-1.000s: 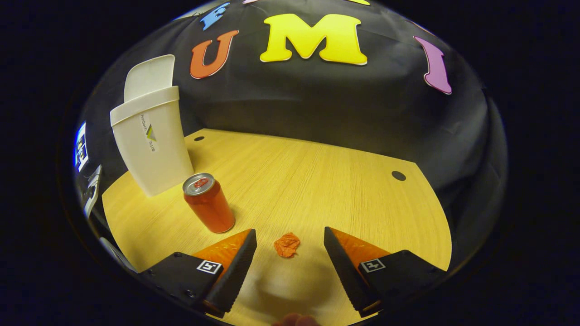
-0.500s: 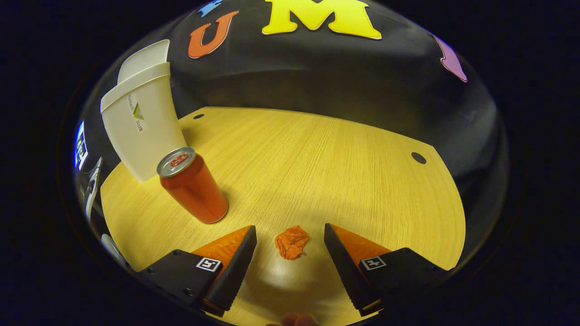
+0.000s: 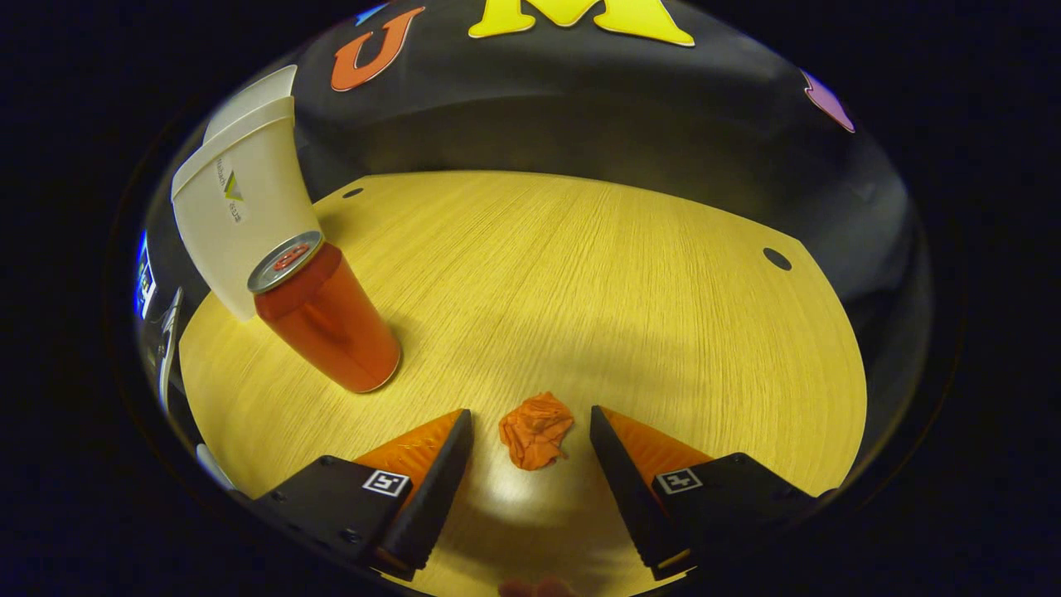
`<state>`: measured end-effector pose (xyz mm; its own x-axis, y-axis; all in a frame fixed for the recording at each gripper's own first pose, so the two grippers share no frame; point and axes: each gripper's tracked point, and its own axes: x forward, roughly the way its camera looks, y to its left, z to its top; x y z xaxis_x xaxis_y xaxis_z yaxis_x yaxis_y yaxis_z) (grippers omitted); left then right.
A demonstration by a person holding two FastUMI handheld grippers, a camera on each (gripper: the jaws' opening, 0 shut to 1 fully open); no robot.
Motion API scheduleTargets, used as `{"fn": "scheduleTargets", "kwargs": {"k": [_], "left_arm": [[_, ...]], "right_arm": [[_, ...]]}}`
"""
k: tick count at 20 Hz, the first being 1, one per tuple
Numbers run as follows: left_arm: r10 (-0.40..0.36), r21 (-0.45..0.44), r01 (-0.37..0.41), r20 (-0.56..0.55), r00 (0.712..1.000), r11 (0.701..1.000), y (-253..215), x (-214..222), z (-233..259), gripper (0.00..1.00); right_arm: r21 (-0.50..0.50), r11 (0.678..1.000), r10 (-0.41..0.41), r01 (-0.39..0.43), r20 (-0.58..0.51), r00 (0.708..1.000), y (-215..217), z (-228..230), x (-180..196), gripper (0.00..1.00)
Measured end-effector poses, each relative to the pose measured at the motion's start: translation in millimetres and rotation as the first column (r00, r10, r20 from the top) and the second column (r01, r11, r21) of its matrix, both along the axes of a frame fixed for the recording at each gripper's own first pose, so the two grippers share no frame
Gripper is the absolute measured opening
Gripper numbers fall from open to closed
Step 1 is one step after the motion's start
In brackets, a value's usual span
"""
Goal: Press the lid of the desktop garbage bin to open it, pick up the crumpled paper on the desktop and throw it into the bin, then pick up the pop can on the desktop and drop it into the bin, and finally close the garbage bin lid.
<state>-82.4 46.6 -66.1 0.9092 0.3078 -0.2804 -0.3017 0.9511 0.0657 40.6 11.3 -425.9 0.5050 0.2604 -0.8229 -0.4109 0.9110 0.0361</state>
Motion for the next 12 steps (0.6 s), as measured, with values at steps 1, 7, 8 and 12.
{"fn": "scheduleTargets", "kwargs": {"k": [1, 7, 8, 12], "left_arm": [[0.004, -0.002, -0.004, 0.003, 1.0, 1.0, 0.9, -0.5, 0.7, 0.96], [0.011, -0.005, -0.011, 0.038, 0.999, 1.0, 4.5, -4.5, 11.3, 0.96], [0.014, -0.004, -0.014, 0.043, 0.999, 1.0, 6.4, -6.4, 12.8, 0.96], [0.018, -0.023, -0.016, 0.054, 0.998, 1.0, 11.0, -13.9, 10.9, 0.96]], "right_arm": [[0.003, 1.0, -0.002, 0.002, 0.001, 1.0, 0.5, 0.5, 0.3, 0.91], [-0.002, 1.0, -0.023, 0.023, -0.008, 1.0, 1.5, -0.7, 0.7, 0.6], [-0.005, 1.0, -0.026, 0.026, -0.009, 1.0, 1.7, -1.0, 1.3, 0.45], [-0.019, 1.0, -0.022, 0.022, -0.012, 1.0, 5.9, 2.8, -1.0, 0.19]]}}
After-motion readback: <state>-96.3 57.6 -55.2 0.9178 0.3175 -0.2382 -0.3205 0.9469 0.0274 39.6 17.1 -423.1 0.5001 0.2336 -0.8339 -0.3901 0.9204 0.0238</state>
